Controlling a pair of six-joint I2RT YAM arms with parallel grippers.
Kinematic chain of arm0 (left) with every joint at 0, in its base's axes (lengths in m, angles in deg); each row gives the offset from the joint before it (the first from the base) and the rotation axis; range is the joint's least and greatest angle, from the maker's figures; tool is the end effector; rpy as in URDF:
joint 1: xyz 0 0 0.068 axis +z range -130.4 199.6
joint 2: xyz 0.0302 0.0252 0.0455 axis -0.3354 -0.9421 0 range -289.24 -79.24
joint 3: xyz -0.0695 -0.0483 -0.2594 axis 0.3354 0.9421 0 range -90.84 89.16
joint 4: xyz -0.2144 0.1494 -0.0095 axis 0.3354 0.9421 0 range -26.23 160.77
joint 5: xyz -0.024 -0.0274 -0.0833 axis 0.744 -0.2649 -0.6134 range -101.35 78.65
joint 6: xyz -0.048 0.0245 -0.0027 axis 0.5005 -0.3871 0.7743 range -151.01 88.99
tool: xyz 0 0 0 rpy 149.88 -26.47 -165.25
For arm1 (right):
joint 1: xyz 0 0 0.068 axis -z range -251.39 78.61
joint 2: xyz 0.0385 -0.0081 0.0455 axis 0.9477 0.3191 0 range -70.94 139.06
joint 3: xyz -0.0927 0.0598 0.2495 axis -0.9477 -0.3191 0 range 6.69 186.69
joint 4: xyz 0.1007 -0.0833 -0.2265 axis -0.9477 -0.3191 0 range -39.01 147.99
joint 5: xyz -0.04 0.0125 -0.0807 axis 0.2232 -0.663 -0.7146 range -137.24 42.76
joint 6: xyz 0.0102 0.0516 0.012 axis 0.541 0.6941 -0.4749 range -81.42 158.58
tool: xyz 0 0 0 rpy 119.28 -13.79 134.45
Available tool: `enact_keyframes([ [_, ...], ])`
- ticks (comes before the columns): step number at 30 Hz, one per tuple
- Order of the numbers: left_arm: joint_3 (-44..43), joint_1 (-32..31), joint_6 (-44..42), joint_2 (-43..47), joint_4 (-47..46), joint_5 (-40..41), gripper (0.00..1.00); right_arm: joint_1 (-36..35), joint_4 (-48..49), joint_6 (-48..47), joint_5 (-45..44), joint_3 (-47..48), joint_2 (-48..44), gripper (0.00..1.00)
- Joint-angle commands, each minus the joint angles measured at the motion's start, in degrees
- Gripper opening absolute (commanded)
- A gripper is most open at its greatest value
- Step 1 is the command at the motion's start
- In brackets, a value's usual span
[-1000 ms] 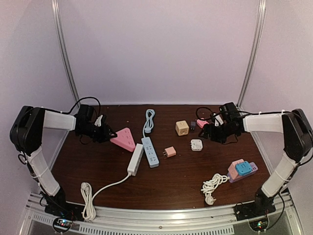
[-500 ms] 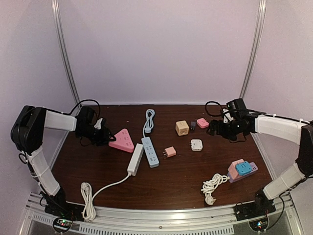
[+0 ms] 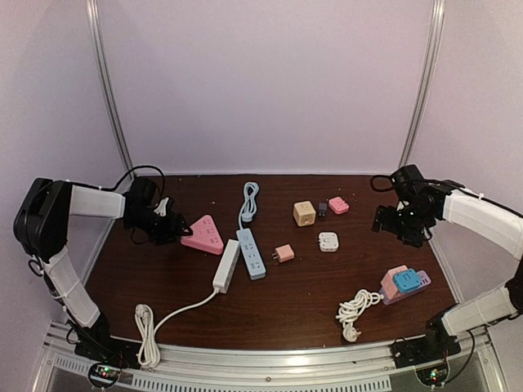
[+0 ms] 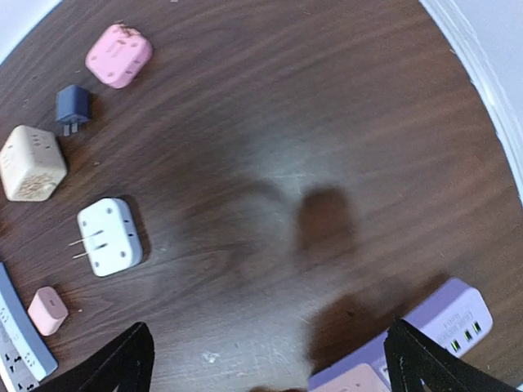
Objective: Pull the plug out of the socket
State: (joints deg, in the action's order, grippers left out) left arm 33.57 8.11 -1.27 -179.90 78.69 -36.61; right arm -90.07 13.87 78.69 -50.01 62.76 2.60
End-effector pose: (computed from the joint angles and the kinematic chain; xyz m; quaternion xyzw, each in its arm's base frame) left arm 0.3276 -0.0821 0.1499 -0.0936 0.9396 -0.2866 0.1620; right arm 0.2364 0.0781 0.2539 0.1861 0.9511 0.1000 0.2253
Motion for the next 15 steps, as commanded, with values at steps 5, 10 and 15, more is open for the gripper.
enact_keyframes([
  [5, -1.4, -1.3, -1.2, 6.1, 1.5, -0.9, 0.78, 3.0, -22.5, 19.4, -13.0, 1.3, -3.0, 1.00],
  [10, -0.6, -2.0, -1.2, 7.9, 0.8, -1.5, 0.81, 7.4, -19.8, 23.7, -10.1, -0.3, -3.4, 1.00],
  [15, 1.0, -2.0, -1.3, 9.6, -0.2, -1.9, 0.82, 12.0, -14.8, 24.4, -6.5, -4.6, -1.8, 1.00],
])
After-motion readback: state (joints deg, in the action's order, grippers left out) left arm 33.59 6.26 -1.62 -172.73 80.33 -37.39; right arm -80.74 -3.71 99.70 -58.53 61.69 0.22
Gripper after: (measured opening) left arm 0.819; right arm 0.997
